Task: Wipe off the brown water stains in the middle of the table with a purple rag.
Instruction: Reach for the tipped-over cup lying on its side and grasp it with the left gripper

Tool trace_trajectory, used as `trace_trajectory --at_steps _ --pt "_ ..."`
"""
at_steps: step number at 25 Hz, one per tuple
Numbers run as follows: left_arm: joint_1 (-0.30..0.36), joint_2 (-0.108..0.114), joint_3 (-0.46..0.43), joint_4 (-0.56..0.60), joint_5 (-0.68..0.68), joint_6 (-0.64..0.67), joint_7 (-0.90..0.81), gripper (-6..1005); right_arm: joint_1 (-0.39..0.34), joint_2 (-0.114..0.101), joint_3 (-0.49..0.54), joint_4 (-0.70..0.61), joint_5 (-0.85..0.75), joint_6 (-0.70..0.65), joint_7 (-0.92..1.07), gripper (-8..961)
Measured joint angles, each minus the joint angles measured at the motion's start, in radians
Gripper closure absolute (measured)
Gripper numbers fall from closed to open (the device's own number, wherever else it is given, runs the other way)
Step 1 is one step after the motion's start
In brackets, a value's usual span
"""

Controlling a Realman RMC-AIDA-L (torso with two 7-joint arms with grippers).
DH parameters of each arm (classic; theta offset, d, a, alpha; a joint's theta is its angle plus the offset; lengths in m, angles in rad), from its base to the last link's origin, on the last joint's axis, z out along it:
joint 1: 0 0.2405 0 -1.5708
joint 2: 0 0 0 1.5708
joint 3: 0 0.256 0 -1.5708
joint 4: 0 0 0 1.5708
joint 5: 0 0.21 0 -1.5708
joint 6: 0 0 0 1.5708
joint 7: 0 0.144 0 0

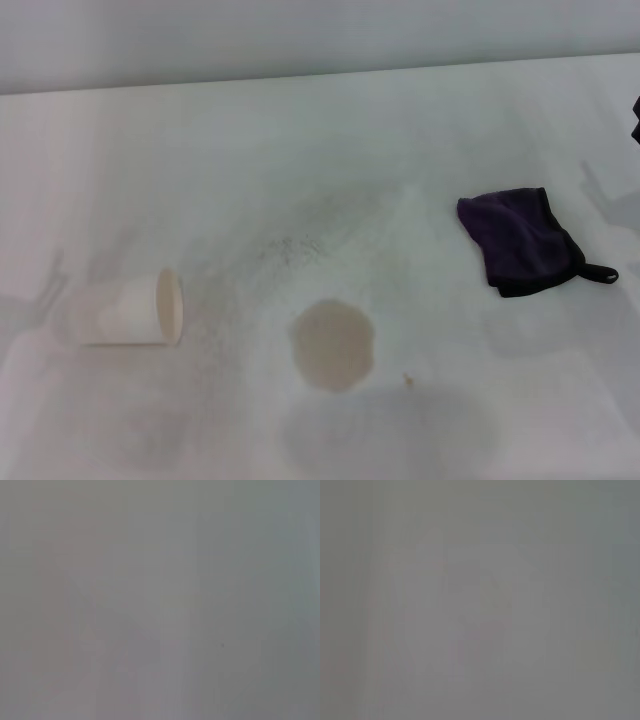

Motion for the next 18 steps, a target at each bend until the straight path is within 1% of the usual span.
trace_trajectory --at_steps 12,14,18 --pt "-0.003 0.004 0.0 0.004 -0.006 -0.009 -0.016 105 0.002 0.0 0.0 0.0 0.0 -0.007 0.0 77" --pt "-0.006 0.007 0.001 0.005 -0.004 -0.024 -0.036 105 0.004 0.0 0.0 0.0 0.0 -0.012 0.0 77" --pt "-0.008 0.019 0.026 0.047 0.009 -0.071 -0.128 104 0.007 0.001 0.002 0.0 0.0 -0.015 0.0 77"
